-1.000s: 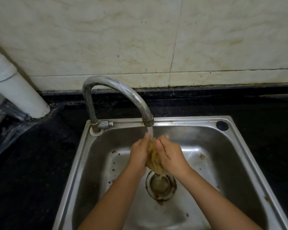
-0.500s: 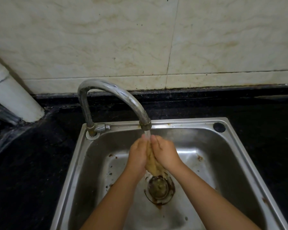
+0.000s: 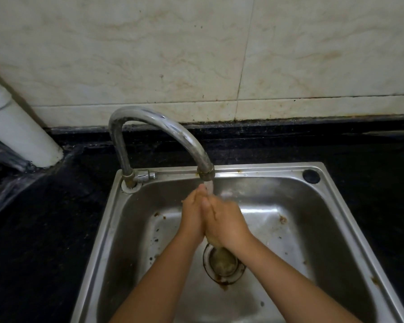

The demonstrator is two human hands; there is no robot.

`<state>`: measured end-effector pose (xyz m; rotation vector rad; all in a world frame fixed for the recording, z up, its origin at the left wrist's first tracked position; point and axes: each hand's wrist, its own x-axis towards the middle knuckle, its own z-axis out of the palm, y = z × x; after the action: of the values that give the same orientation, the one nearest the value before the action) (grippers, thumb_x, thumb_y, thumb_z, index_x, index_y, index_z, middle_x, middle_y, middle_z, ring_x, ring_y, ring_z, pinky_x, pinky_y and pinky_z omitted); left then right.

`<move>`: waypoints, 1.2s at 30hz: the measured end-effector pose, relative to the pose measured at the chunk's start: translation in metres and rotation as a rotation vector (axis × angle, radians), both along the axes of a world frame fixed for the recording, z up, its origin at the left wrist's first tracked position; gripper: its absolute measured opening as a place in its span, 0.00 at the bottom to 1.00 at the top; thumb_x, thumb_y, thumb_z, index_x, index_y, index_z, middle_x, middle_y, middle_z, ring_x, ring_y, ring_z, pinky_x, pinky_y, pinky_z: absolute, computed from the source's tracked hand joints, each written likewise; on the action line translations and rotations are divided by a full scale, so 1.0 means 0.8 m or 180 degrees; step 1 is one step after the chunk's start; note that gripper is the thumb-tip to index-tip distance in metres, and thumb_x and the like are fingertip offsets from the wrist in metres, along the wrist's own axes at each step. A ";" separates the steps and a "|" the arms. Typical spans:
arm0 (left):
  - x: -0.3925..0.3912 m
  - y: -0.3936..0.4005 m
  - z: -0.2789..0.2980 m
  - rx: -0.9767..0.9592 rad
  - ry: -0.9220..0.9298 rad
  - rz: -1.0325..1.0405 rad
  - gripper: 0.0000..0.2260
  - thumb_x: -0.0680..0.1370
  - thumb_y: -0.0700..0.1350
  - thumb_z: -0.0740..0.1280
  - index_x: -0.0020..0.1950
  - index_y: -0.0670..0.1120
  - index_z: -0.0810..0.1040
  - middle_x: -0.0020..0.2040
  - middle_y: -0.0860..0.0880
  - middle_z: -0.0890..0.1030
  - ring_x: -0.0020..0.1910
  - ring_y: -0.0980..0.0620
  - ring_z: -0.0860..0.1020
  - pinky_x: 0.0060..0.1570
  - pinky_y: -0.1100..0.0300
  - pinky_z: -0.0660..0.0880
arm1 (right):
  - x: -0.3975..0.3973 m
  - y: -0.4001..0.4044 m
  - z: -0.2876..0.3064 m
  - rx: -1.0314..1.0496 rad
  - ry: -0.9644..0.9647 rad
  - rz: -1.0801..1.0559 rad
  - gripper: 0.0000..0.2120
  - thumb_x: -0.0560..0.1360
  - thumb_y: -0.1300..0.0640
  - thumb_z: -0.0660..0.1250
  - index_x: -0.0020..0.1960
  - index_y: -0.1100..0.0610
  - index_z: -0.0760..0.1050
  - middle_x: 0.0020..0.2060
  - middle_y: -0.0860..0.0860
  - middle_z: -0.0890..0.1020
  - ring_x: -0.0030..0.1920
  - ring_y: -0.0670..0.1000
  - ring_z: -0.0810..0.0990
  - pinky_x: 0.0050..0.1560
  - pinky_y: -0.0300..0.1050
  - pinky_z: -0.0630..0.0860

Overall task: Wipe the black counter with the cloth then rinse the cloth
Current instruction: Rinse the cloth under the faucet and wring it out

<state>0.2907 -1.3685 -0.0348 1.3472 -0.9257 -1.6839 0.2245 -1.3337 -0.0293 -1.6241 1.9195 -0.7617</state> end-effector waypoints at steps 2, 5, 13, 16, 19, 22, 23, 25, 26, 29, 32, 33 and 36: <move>-0.004 0.006 0.001 -0.0032 -0.0022 -0.0156 0.17 0.81 0.43 0.55 0.33 0.44 0.71 0.27 0.51 0.74 0.31 0.53 0.73 0.35 0.60 0.70 | -0.012 -0.007 -0.009 -0.0070 -0.0111 -0.0274 0.17 0.81 0.55 0.50 0.54 0.63 0.74 0.45 0.60 0.81 0.46 0.56 0.80 0.40 0.41 0.69; -0.003 0.020 0.002 -0.0077 -0.0236 -0.0353 0.16 0.81 0.47 0.55 0.36 0.45 0.73 0.33 0.48 0.77 0.34 0.54 0.75 0.37 0.61 0.71 | -0.027 -0.015 -0.021 0.0060 -0.0013 -0.0482 0.18 0.81 0.53 0.50 0.51 0.63 0.75 0.43 0.60 0.81 0.45 0.57 0.80 0.44 0.45 0.73; 0.015 0.010 0.005 0.0406 0.0312 -0.0062 0.19 0.80 0.52 0.53 0.38 0.44 0.74 0.36 0.46 0.79 0.37 0.52 0.77 0.38 0.59 0.74 | -0.045 0.003 -0.014 0.0703 -0.2332 -0.0387 0.08 0.79 0.58 0.57 0.44 0.51 0.73 0.40 0.48 0.76 0.41 0.45 0.74 0.41 0.35 0.71; 0.025 0.000 0.002 0.0617 0.0315 -0.0265 0.12 0.79 0.45 0.57 0.41 0.42 0.76 0.39 0.44 0.79 0.40 0.50 0.77 0.40 0.57 0.73 | -0.049 -0.001 -0.006 0.1221 -0.2728 -0.0148 0.07 0.77 0.59 0.63 0.54 0.52 0.74 0.45 0.48 0.79 0.46 0.48 0.78 0.49 0.41 0.75; 0.027 -0.011 0.004 0.0404 0.0389 -0.0150 0.11 0.77 0.36 0.57 0.40 0.41 0.77 0.42 0.41 0.78 0.42 0.48 0.75 0.41 0.57 0.72 | -0.048 -0.003 0.003 0.0910 -0.2337 -0.0006 0.09 0.78 0.58 0.60 0.42 0.54 0.76 0.36 0.49 0.79 0.38 0.48 0.77 0.40 0.40 0.75; 0.028 -0.009 -0.003 0.0489 0.0467 0.0149 0.10 0.78 0.36 0.57 0.41 0.42 0.75 0.39 0.44 0.77 0.38 0.50 0.75 0.35 0.61 0.73 | -0.045 -0.002 0.006 0.0174 -0.1930 -0.0375 0.09 0.80 0.57 0.56 0.41 0.52 0.70 0.38 0.49 0.76 0.40 0.48 0.74 0.43 0.42 0.71; 0.025 -0.005 -0.008 0.0622 0.0458 0.0082 0.09 0.80 0.40 0.57 0.44 0.43 0.75 0.40 0.45 0.78 0.39 0.51 0.76 0.34 0.61 0.73 | -0.042 -0.001 0.008 0.0026 -0.1814 -0.0352 0.09 0.80 0.58 0.55 0.42 0.52 0.68 0.38 0.49 0.75 0.41 0.47 0.74 0.44 0.40 0.71; 0.014 0.007 -0.014 0.0842 0.0599 -0.0070 0.12 0.81 0.48 0.56 0.47 0.44 0.76 0.43 0.45 0.79 0.41 0.51 0.78 0.35 0.60 0.76 | -0.036 0.002 0.013 -0.0096 -0.1454 -0.0167 0.10 0.80 0.58 0.54 0.40 0.50 0.65 0.36 0.47 0.73 0.37 0.42 0.72 0.38 0.30 0.68; 0.008 0.010 -0.014 0.0887 0.0745 -0.0005 0.14 0.81 0.50 0.55 0.48 0.43 0.77 0.43 0.45 0.80 0.41 0.50 0.79 0.37 0.59 0.77 | -0.033 0.003 0.014 -0.0152 -0.1285 -0.0099 0.12 0.80 0.58 0.54 0.38 0.50 0.63 0.33 0.46 0.71 0.34 0.39 0.71 0.35 0.29 0.67; -0.005 0.005 -0.008 0.0882 0.1041 0.0446 0.17 0.80 0.52 0.57 0.43 0.41 0.76 0.37 0.44 0.80 0.36 0.50 0.79 0.38 0.59 0.76 | -0.032 0.012 0.014 -0.0283 -0.1052 0.0091 0.17 0.78 0.59 0.59 0.32 0.52 0.61 0.27 0.45 0.68 0.28 0.38 0.71 0.30 0.30 0.65; -0.015 -0.001 0.002 0.0763 0.0836 0.0631 0.17 0.80 0.50 0.59 0.34 0.43 0.72 0.21 0.51 0.76 0.20 0.57 0.74 0.24 0.67 0.71 | -0.024 0.024 0.008 -0.0315 -0.0779 0.0472 0.18 0.74 0.45 0.60 0.29 0.51 0.65 0.24 0.46 0.69 0.26 0.40 0.71 0.28 0.31 0.63; -0.017 -0.001 0.004 0.0750 0.0731 0.0607 0.17 0.80 0.48 0.58 0.33 0.43 0.70 0.18 0.53 0.73 0.17 0.58 0.72 0.21 0.68 0.68 | -0.020 0.025 0.004 -0.0353 -0.0580 0.0458 0.20 0.71 0.39 0.55 0.29 0.53 0.69 0.24 0.48 0.72 0.26 0.42 0.72 0.29 0.31 0.62; -0.022 0.007 0.010 0.0608 0.0616 0.0331 0.19 0.82 0.44 0.55 0.31 0.43 0.69 0.20 0.52 0.73 0.20 0.57 0.72 0.24 0.67 0.69 | -0.014 0.014 -0.003 -0.0581 0.0049 0.0033 0.37 0.69 0.38 0.41 0.40 0.63 0.79 0.33 0.58 0.81 0.34 0.53 0.78 0.34 0.39 0.64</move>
<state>0.2732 -1.3626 -0.0265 1.3030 -0.5868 -1.8204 0.2136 -1.3221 -0.0319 -1.7501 1.8974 -0.9466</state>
